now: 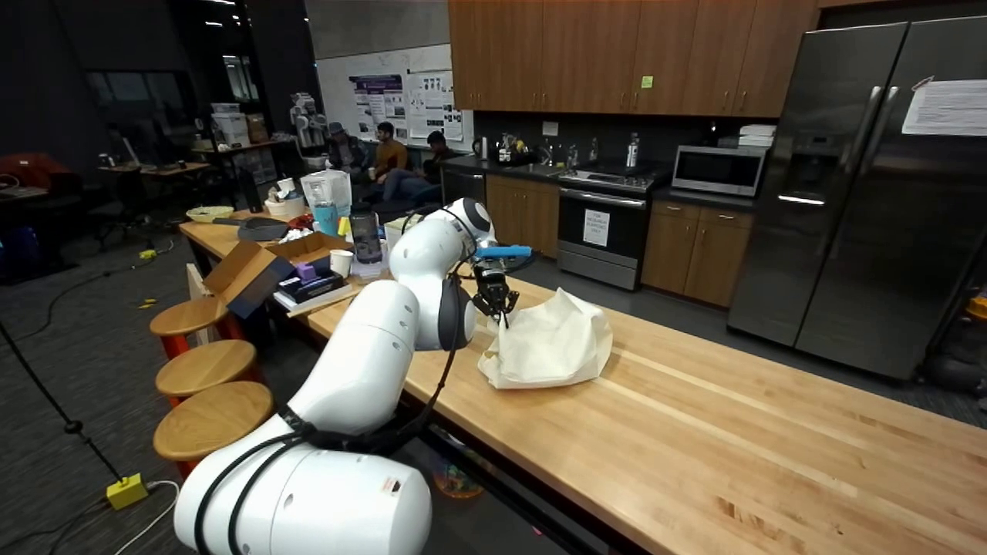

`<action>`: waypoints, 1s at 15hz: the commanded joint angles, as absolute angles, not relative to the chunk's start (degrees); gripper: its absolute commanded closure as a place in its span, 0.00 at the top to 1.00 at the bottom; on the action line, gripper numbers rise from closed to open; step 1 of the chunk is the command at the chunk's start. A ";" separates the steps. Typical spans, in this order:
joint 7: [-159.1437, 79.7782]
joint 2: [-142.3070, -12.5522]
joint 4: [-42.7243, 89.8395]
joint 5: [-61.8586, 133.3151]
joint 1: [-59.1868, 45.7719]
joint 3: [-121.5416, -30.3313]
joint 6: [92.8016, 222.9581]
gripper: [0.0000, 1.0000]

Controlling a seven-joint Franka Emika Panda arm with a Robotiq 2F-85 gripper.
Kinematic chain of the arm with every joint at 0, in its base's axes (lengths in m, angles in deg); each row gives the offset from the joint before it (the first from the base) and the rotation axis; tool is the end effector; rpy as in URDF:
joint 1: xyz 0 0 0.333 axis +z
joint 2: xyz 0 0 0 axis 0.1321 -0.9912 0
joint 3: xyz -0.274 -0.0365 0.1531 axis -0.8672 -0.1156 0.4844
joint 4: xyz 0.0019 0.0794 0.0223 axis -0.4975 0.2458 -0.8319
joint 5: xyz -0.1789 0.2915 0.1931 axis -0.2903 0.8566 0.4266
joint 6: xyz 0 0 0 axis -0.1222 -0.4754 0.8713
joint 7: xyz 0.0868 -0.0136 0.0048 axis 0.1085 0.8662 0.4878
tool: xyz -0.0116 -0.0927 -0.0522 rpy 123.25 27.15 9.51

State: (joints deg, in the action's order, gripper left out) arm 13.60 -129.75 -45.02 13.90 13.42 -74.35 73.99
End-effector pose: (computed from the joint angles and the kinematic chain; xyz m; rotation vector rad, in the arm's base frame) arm 0.6834 0.1880 0.3122 2.3003 1.3144 -1.1394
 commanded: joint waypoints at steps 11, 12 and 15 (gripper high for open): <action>13.91 -125.74 -44.78 14.17 22.30 -76.08 76.17 0.01; 13.99 -125.49 -44.72 15.18 22.31 -75.45 75.94 0.01; 13.87 -125.38 -44.96 19.59 21.56 -73.11 75.56 0.01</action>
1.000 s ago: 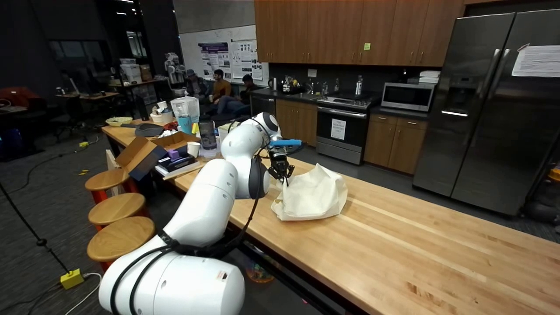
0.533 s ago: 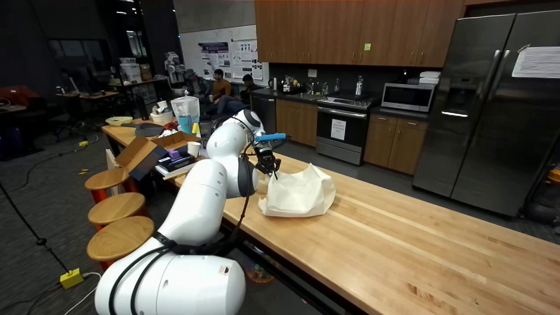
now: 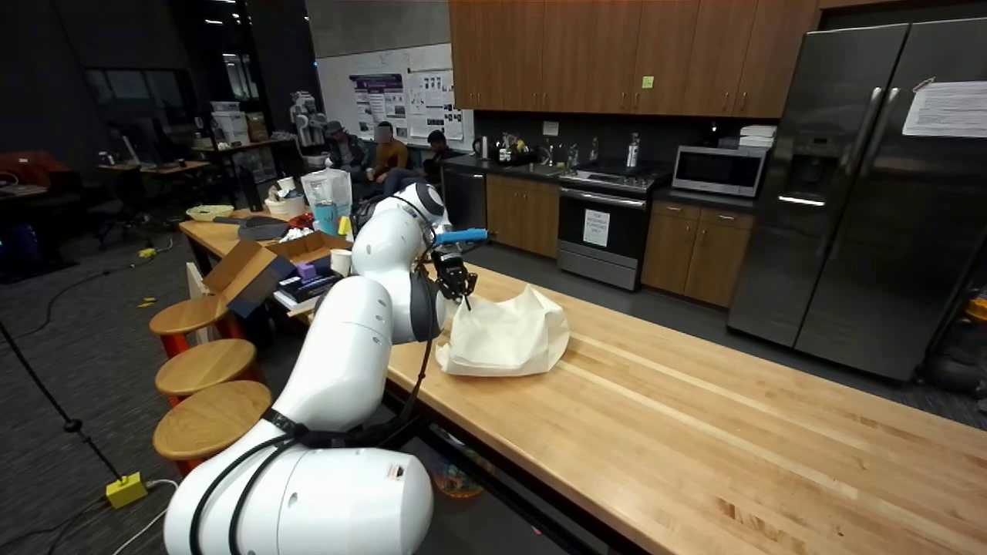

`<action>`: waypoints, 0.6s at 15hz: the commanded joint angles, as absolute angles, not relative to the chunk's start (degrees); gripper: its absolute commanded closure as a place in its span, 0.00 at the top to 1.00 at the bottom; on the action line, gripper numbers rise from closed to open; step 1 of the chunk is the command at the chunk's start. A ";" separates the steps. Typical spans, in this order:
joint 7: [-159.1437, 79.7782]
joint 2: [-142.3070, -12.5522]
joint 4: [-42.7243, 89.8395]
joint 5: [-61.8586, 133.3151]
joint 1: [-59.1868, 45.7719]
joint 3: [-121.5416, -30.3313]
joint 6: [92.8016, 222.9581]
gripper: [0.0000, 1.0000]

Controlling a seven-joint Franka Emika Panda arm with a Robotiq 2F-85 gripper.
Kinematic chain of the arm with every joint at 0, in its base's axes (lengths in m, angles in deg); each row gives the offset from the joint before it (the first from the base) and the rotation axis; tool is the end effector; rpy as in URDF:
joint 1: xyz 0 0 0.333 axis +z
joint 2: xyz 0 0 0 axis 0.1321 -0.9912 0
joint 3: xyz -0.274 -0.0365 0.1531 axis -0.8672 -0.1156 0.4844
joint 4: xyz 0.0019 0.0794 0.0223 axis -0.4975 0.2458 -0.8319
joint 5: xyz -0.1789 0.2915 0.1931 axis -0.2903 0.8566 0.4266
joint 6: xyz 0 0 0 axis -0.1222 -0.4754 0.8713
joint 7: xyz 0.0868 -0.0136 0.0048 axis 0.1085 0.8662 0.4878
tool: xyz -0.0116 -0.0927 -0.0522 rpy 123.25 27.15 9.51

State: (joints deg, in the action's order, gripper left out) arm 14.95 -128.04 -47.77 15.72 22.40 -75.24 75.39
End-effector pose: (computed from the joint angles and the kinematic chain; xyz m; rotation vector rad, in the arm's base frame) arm 0.6500 0.2955 0.3509 2.1934 1.5195 -0.9621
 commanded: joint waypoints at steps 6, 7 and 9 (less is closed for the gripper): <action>-1.13 -128.18 -48.08 30.01 17.22 -69.39 76.28 0.01; -3.78 -128.32 -48.28 30.77 16.35 -69.26 77.06 0.01; -8.28 -128.26 -48.33 31.85 14.15 -69.20 78.27 0.01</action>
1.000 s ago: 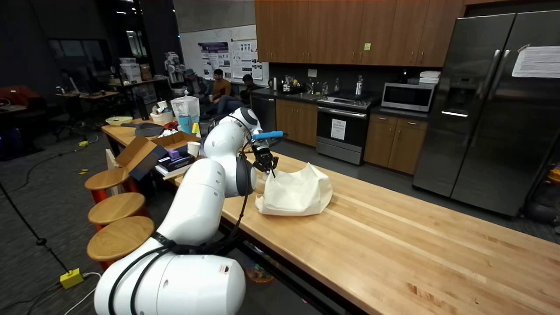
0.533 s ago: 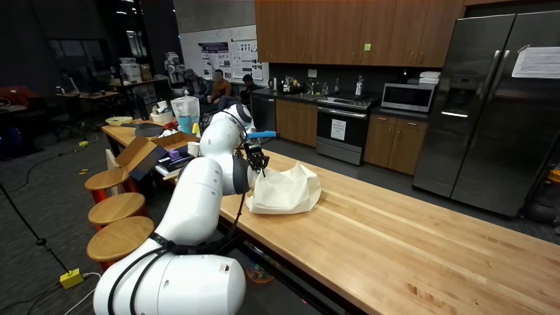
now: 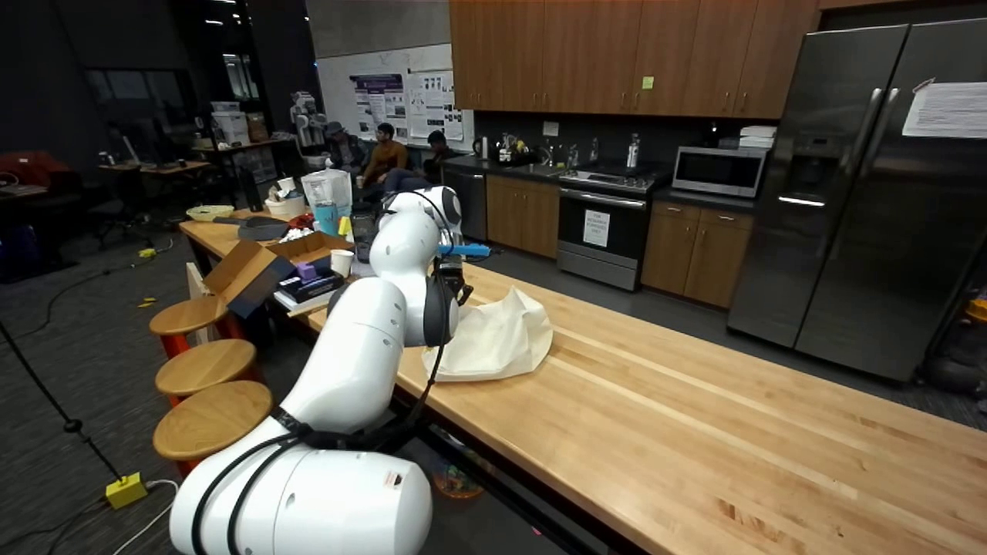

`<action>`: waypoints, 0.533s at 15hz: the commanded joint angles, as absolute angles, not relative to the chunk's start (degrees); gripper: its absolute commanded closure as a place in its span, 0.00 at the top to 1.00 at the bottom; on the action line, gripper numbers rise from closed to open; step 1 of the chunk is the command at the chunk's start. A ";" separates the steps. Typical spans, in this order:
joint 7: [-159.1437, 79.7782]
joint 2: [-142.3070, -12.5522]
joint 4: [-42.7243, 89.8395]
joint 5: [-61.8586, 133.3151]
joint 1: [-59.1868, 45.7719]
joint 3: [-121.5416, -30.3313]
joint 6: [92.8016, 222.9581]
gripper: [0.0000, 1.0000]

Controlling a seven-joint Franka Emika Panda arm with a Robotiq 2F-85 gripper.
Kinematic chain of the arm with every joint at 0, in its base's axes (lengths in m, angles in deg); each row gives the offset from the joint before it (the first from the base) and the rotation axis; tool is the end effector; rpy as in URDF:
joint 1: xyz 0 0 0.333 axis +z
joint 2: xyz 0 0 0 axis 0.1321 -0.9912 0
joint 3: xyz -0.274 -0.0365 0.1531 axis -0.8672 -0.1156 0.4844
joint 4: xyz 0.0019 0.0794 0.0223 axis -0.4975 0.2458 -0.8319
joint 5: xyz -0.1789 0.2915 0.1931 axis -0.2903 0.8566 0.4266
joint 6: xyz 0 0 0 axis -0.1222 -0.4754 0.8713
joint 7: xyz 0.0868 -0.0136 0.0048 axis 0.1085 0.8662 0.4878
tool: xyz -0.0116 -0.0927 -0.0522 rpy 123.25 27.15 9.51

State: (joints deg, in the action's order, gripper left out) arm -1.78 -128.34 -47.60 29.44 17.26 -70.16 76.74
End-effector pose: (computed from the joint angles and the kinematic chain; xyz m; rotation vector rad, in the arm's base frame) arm 0.6551 0.2886 0.3333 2.5686 1.3726 -0.9341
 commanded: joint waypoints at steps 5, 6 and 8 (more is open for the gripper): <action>-18.49 -128.04 -47.71 33.16 9.49 -69.96 84.87 0.01; -20.54 -128.21 -47.81 33.17 8.80 -70.19 86.48 0.01; -24.83 -128.39 -47.81 33.17 7.40 -70.64 89.48 0.01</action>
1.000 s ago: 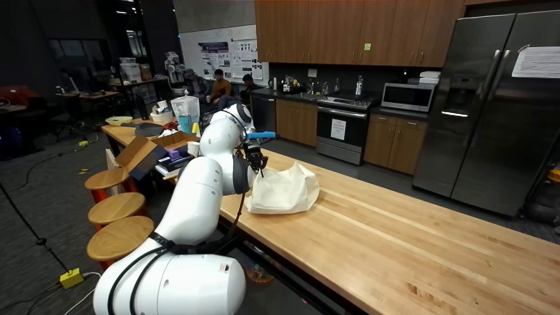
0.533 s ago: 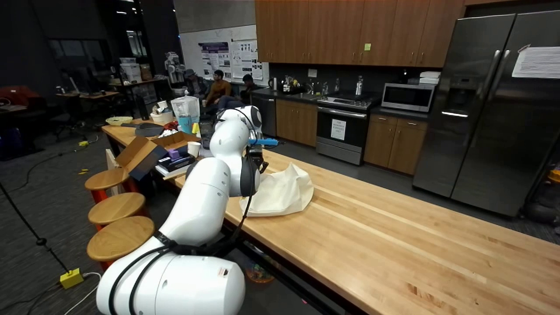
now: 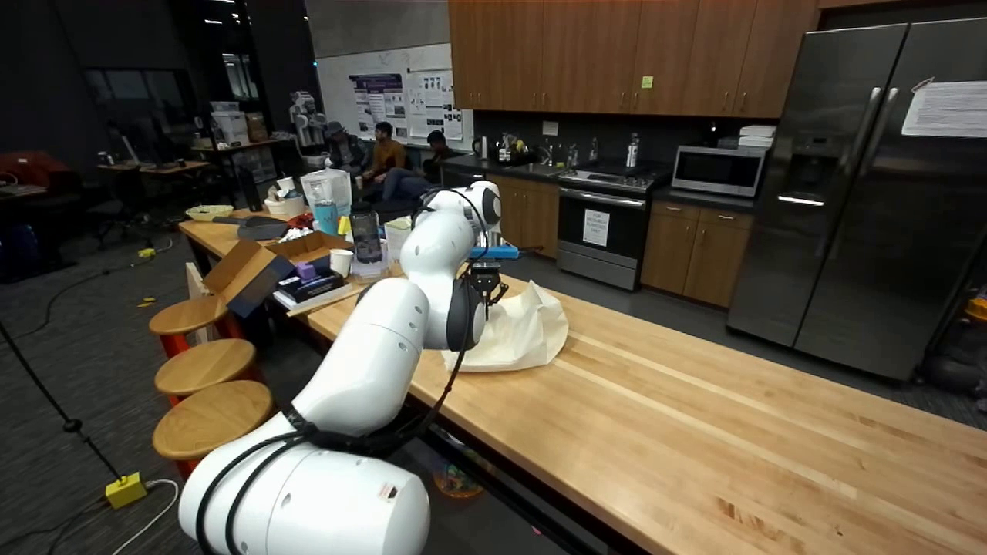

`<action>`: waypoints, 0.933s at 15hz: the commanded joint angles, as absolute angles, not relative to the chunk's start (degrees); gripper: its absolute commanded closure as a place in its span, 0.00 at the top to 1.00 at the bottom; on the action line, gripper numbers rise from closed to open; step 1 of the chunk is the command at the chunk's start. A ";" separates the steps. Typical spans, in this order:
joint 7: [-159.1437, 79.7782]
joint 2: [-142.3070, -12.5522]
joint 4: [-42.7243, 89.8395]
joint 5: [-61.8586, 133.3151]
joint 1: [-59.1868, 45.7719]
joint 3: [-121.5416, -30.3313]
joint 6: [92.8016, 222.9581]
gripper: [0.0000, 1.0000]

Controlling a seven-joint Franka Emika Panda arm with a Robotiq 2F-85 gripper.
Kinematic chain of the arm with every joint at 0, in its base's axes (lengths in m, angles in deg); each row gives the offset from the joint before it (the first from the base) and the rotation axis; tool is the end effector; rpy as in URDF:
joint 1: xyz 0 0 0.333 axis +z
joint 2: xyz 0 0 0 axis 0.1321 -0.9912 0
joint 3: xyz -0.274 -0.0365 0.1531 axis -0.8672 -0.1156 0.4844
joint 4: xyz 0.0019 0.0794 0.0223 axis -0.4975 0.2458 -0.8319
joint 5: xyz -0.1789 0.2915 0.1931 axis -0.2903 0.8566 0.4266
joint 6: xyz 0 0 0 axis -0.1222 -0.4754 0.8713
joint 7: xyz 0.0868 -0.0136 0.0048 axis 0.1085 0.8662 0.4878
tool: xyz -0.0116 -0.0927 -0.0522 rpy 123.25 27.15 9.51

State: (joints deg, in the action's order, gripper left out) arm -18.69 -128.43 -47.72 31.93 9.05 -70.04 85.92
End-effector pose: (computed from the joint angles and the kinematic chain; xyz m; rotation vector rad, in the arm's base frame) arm 0.7086 0.2051 0.3357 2.8579 0.8321 -0.6854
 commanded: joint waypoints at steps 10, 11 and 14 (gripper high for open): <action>-51.02 -128.98 -47.68 34.74 3.63 -72.12 93.64 0.01; -51.32 -129.73 -48.38 35.03 4.40 -71.85 91.93 0.01; -48.62 -129.00 -44.71 34.17 7.70 -70.08 89.18 0.01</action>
